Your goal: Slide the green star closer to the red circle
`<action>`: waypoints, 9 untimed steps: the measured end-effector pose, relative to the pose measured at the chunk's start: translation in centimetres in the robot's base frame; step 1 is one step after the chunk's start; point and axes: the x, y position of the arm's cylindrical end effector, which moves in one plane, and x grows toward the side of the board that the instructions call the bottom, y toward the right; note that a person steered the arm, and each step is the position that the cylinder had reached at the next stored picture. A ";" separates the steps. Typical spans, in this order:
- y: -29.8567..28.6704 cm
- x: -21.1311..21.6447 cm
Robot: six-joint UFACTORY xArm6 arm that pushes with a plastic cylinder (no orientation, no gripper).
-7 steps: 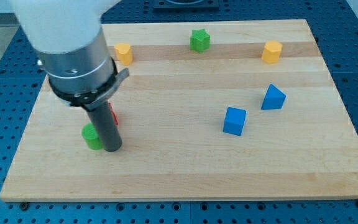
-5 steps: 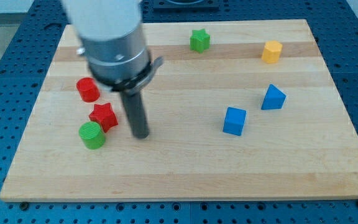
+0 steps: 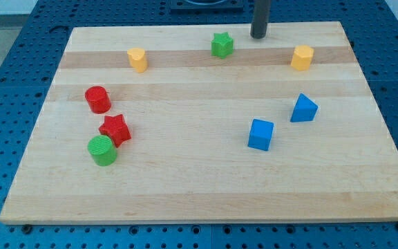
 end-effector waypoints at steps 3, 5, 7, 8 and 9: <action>-6.8 7.0; -8.1 9.0; -7.7 1.9; -9.7 3.7; -11.0 8.3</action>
